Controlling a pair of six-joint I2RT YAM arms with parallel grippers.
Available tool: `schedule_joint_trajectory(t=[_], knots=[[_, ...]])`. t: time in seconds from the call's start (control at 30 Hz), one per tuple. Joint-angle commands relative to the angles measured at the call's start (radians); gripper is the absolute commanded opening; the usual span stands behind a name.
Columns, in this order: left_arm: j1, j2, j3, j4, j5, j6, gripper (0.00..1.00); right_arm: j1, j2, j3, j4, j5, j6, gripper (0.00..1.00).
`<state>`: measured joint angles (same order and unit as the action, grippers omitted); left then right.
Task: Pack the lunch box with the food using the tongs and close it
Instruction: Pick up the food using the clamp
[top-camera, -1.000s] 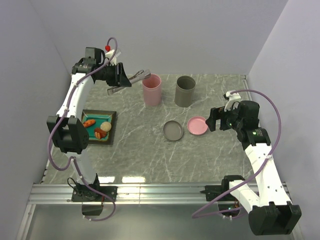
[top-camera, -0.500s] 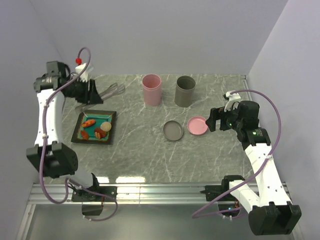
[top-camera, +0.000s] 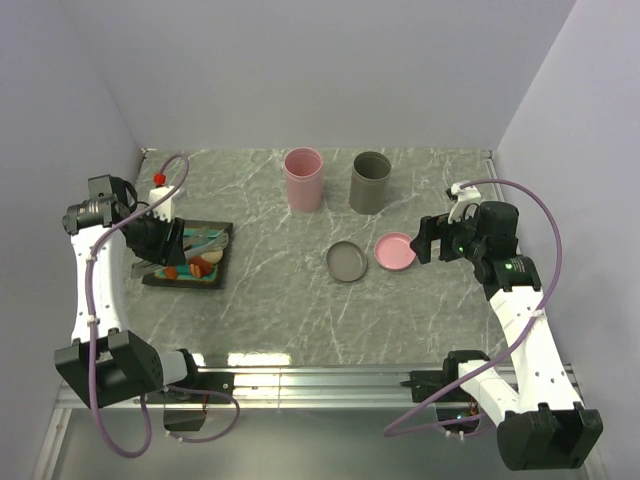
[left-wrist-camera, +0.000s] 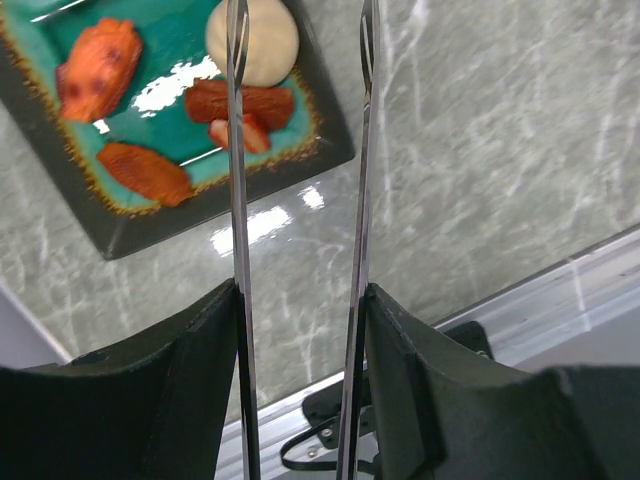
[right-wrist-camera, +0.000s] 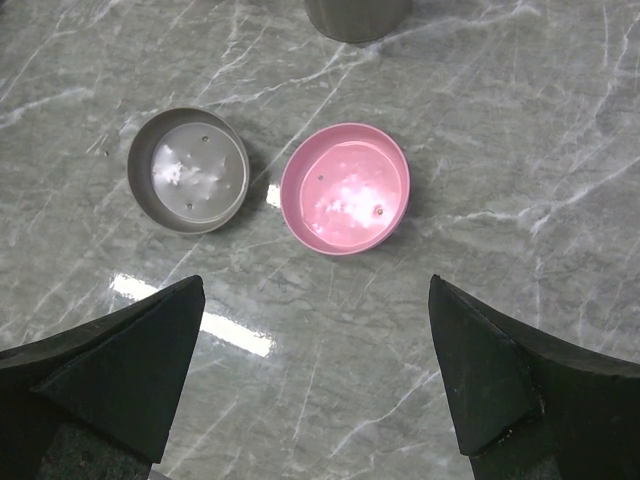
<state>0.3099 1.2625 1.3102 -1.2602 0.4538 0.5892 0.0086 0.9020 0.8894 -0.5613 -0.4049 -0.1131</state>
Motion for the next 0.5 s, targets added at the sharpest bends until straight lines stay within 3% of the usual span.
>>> schedule_joint_trajectory(t=[0.0,0.47], knots=[[0.003,-0.018,-0.005,0.036,-0.053,0.044,0.56,-0.004,0.002,0.016,0.012,-0.009,0.0,1.0],[0.001,0.08,0.003,0.044,-0.076,0.054,0.56,-0.004,0.005,0.022,0.008,-0.005,0.0,1.0]])
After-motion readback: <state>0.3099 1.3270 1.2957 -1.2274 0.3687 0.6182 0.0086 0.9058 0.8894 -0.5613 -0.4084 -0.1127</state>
